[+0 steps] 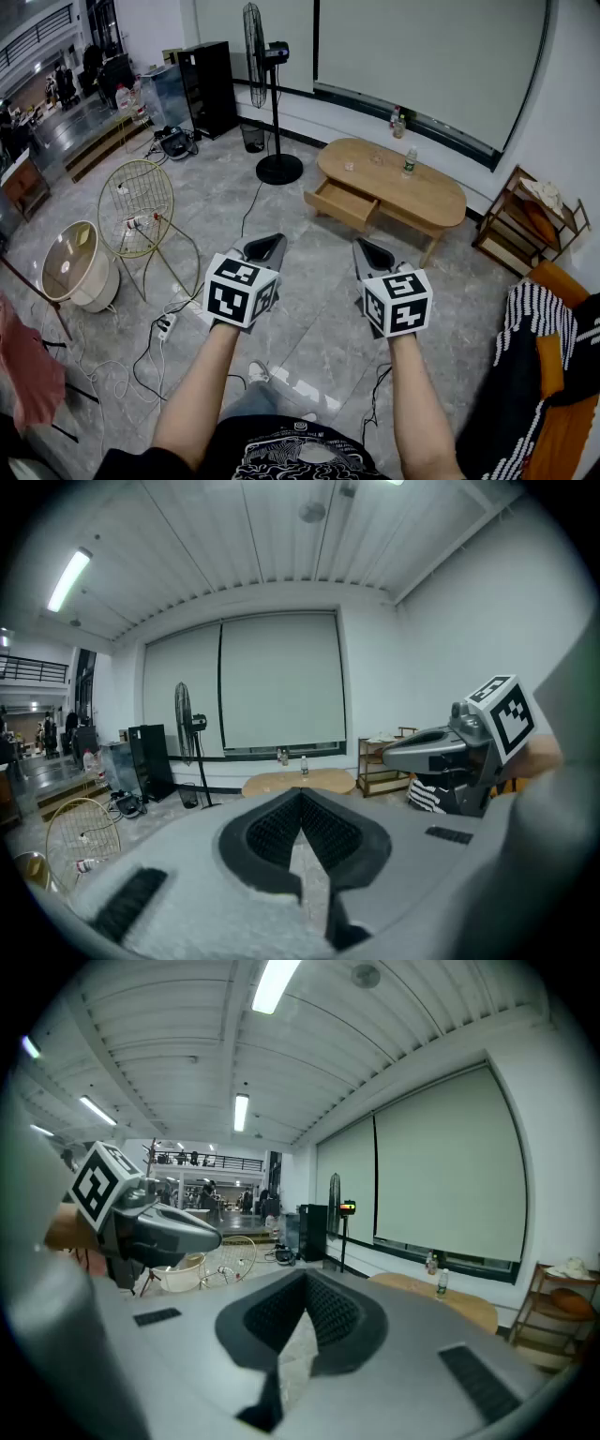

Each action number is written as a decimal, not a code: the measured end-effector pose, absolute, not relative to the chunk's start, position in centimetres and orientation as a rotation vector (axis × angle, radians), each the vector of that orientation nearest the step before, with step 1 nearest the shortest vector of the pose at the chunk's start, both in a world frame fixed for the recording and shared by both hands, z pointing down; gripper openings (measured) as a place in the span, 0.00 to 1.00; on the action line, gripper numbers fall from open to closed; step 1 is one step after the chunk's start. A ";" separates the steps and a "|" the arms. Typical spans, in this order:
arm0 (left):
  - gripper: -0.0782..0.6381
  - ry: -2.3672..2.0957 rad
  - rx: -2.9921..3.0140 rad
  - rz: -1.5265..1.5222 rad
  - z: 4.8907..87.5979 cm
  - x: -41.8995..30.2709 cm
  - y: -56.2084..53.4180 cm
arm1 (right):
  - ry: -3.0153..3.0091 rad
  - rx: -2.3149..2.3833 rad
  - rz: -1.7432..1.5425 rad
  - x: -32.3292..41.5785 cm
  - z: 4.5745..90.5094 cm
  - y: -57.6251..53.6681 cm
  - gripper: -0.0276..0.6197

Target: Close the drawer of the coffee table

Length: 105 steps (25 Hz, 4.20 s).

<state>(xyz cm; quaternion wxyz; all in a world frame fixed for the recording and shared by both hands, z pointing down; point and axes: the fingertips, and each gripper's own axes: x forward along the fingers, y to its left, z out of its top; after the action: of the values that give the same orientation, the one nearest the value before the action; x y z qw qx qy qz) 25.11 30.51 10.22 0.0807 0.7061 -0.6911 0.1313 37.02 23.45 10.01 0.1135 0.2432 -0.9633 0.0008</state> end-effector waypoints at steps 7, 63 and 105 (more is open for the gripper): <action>0.11 -2.052 2.129 0.400 10.4 23.9 29.2 | -2.817 0.743 0.031 35.5 10.7 22.4 0.07; 0.11 -1.568 2.510 0.422 12.1 -6.2 -1.3 | -2.591 1.384 0.241 7.8 12.1 -3.5 0.53; 0.11 -1.454 2.569 0.465 25.3 -12.2 -31.4 | -2.541 1.463 0.288 1.6 24.7 -32.8 0.53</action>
<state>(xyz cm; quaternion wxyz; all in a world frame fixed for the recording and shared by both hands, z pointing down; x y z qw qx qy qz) -12.16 -31.38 25.26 0.0768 0.8572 -0.4850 0.1551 1.59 -32.84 24.73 0.0977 0.4941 -0.8584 0.0974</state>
